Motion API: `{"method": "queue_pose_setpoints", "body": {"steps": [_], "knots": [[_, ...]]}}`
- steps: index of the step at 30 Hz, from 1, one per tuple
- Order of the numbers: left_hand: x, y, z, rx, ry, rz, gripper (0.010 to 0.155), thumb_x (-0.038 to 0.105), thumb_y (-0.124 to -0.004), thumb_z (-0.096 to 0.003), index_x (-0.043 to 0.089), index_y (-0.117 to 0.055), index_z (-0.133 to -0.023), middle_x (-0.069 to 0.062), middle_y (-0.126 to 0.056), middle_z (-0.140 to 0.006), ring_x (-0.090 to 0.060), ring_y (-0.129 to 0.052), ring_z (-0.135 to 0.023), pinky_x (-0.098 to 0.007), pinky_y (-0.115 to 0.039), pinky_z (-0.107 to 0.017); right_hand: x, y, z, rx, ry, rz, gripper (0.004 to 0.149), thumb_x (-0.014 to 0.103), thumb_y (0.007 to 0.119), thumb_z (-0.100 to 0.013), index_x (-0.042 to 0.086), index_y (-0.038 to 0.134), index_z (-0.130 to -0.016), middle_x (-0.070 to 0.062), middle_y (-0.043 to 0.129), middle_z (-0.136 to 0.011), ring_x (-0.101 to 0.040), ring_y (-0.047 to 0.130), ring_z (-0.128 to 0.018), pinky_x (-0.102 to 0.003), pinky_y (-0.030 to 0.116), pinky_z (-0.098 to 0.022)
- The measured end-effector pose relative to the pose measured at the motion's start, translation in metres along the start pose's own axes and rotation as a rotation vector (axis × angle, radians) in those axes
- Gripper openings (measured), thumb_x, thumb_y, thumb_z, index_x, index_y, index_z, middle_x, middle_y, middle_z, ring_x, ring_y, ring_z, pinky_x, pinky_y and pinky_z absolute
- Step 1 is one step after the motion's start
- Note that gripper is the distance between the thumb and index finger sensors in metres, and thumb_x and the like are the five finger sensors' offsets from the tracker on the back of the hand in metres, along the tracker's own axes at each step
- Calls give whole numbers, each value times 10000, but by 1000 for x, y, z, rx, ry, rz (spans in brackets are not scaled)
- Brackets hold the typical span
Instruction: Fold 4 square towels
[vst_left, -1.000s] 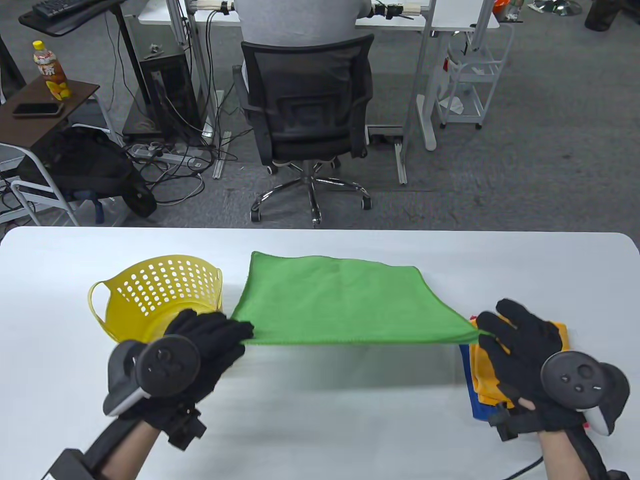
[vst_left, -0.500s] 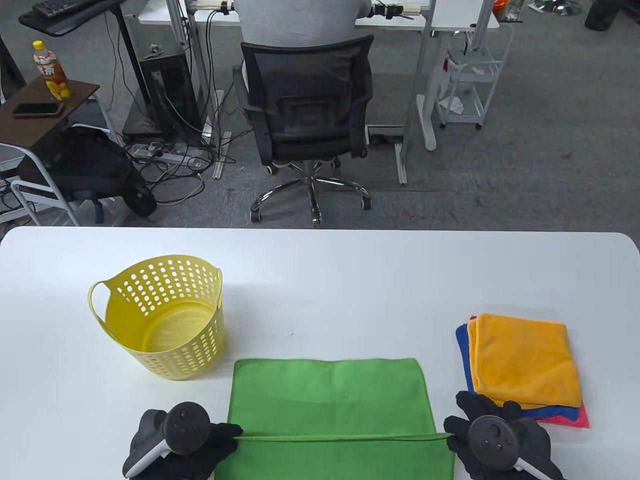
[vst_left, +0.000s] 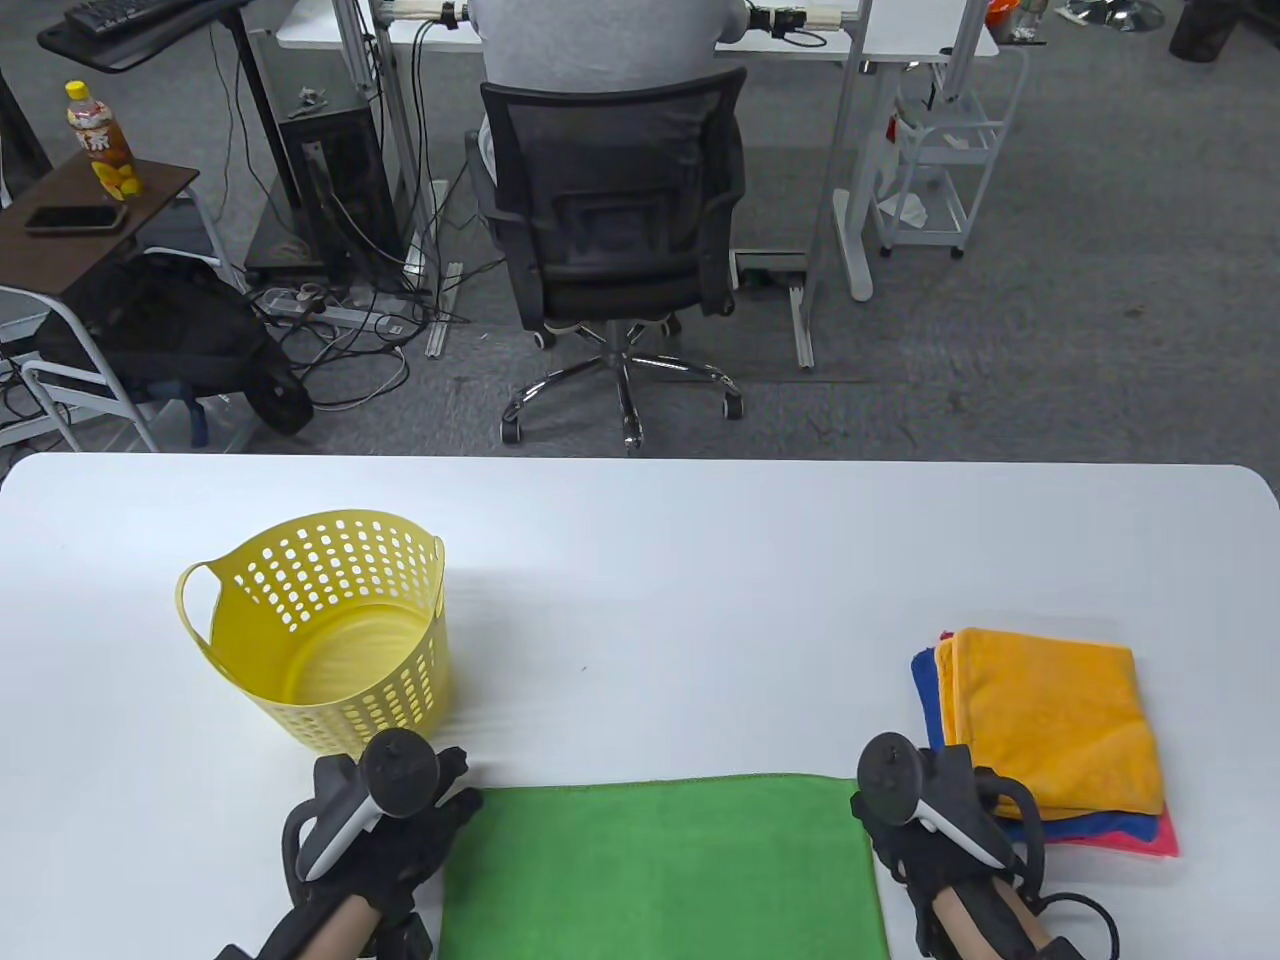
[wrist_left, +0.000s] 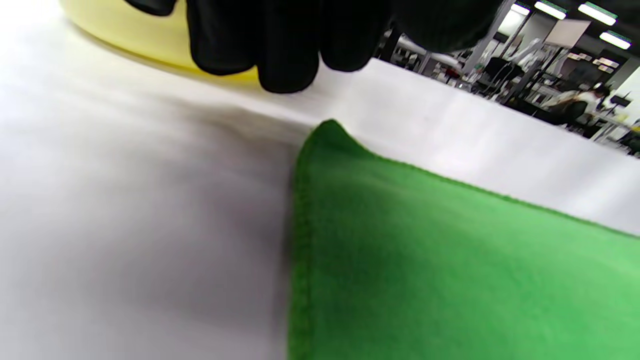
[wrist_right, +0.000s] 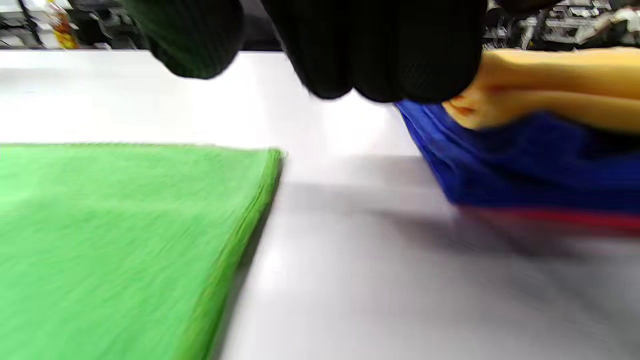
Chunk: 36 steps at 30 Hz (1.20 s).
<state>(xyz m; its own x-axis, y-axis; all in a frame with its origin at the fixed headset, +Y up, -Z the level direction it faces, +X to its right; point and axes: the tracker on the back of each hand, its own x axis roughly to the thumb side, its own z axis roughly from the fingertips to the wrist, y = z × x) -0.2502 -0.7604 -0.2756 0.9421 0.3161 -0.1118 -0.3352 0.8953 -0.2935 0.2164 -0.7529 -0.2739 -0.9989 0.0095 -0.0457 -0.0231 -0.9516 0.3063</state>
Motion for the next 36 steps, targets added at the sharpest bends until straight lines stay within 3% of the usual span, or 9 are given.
{"method": "queue_pose_setpoints", "body": {"steps": [4,6,10,15,18,23,28,32,36], "knots": [[-5,1,-4,-20,2,43,634,585,-672,-517,320,-675,-1093,-17,-748,-1121,-351,-704,-1086,-573,-488,-857,7,43,8,343,65,11,700,509,745,-527,-101,777,-868,-347,836,-738,-456,817,-548,-701,527,-590],[-7,0,-4,-34,2,59,635,589,-667,-518,323,-669,-1095,-14,-739,-1127,-350,-696,-1091,-572,-482,-860,16,46,15,144,61,41,665,449,785,-493,-126,801,-826,-343,847,-676,-426,828,-489,-685,565,-575],[-6,-1,-2,-26,-16,68,634,588,-668,-517,316,-680,-1090,-17,-746,-1122,-352,-700,-1088,-573,-487,-857,25,53,19,74,20,-144,477,236,825,-499,-120,789,-815,-343,822,-674,-433,799,-491,-688,538,-593],[-7,3,2,1,-28,91,633,590,-664,-517,324,-672,-1092,-13,-743,-1124,-351,-702,-1088,-574,-487,-857,-10,39,14,106,104,-480,397,281,768,-521,43,786,-839,-276,829,-811,-412,882,-625,-680,654,-566],[-9,5,3,9,-30,110,634,589,-660,-519,321,-670,-1093,-14,-745,-1122,-350,-702,-1088,-574,-487,-857,-45,27,16,79,198,-561,393,269,737,-539,41,749,-858,-332,808,-845,-262,1038,-462,-530,889,-411],[-10,6,3,6,-39,123,637,593,-655,-519,323,-667,-1095,-10,-748,-1121,-347,-709,-1085,-573,-487,-859,-58,5,29,37,235,-602,407,278,749,-544,31,749,-868,-302,875,-728,-75,996,-186,-352,937,-229],[-10,8,3,11,-46,130,627,594,-651,-521,338,-669,-1093,-7,-751,-1121,-347,-714,-1084,-573,-489,-859,23,-42,49,-26,-20,-622,413,281,754,-547,27,746,-873,-277,890,-687,-56,975,-165,-324,927,-218],[-11,7,4,18,-51,128,632,592,-657,-519,327,-674,-1092,-13,-756,-1117,-352,-721,-1077,-575,-494,-855,118,-38,48,54,-221,-626,422,289,748,-549,33,730,-884,-271,883,-716,-59,992,-209,-337,932,-249],[-12,6,4,25,-53,127,634,591,-661,-517,320,-679,-1090,-19,-762,-1112,-356,-727,-1072,-576,-497,-852,190,3,35,421,-372,-686,676,395,741,-550,-29,548,-1040,-364,733,-935,-265,1056,-477,-513,905,-404]]}}
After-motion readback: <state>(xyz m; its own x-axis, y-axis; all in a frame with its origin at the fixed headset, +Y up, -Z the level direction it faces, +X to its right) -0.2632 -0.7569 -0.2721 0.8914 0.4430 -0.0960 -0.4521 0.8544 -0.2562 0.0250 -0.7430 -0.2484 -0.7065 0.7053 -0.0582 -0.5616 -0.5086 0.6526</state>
